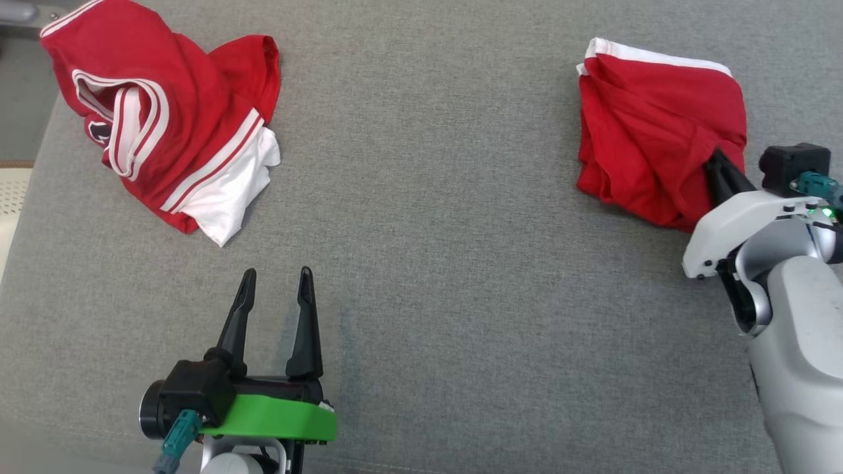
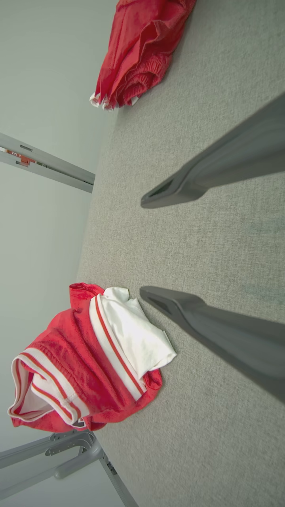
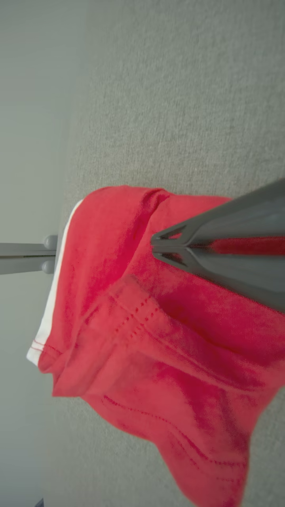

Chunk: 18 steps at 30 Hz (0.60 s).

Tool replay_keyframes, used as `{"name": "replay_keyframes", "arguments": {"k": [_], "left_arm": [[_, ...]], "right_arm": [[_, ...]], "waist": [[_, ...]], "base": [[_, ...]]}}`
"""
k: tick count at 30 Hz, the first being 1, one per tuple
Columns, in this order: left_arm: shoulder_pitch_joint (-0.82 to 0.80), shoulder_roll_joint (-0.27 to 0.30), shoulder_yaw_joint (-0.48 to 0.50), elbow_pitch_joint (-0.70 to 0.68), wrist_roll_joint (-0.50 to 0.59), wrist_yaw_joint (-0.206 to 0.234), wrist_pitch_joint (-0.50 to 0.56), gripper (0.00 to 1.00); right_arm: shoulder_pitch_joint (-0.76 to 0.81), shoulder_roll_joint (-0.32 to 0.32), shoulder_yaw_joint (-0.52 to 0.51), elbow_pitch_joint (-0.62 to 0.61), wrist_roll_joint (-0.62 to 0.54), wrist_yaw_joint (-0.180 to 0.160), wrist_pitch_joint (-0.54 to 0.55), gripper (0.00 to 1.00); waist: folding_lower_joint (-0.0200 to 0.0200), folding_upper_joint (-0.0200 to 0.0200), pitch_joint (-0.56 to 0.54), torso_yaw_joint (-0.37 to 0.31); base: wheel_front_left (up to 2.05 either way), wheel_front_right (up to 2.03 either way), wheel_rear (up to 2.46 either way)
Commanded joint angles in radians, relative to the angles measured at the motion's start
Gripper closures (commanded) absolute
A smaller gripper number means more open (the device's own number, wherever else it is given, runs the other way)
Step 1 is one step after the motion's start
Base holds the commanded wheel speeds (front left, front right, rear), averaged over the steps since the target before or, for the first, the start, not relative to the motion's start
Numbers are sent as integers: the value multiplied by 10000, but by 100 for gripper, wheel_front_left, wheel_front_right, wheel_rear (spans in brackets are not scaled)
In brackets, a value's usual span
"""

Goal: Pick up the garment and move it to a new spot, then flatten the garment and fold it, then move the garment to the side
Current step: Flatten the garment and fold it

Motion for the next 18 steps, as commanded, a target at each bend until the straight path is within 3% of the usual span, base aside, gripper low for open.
{"name": "replay_keyframes", "arguments": {"k": [1, 11, 18], "left_arm": [[-155, 27, 2, -21, -22, 19, 4, 0], [152, 27, -113, -26, -215, 232, 4, 0], [532, 27, 19, 67, -223, 368, 4, 0]], "right_arm": [[-195, 108, 123, 176, -2, -13, -134, 100], [-394, 295, 2545, 1118, 345, -13, -420, 100], [85, 249, 3935, 1241, 637, -11, -343, 100]], "waist": [[0, -1, 85, 189], [0, -1, -471, 467], [0, -1, -1197, 134]], "base": [[0, 0, 0], [0, 0, 0], [0, 0, 0]]}}
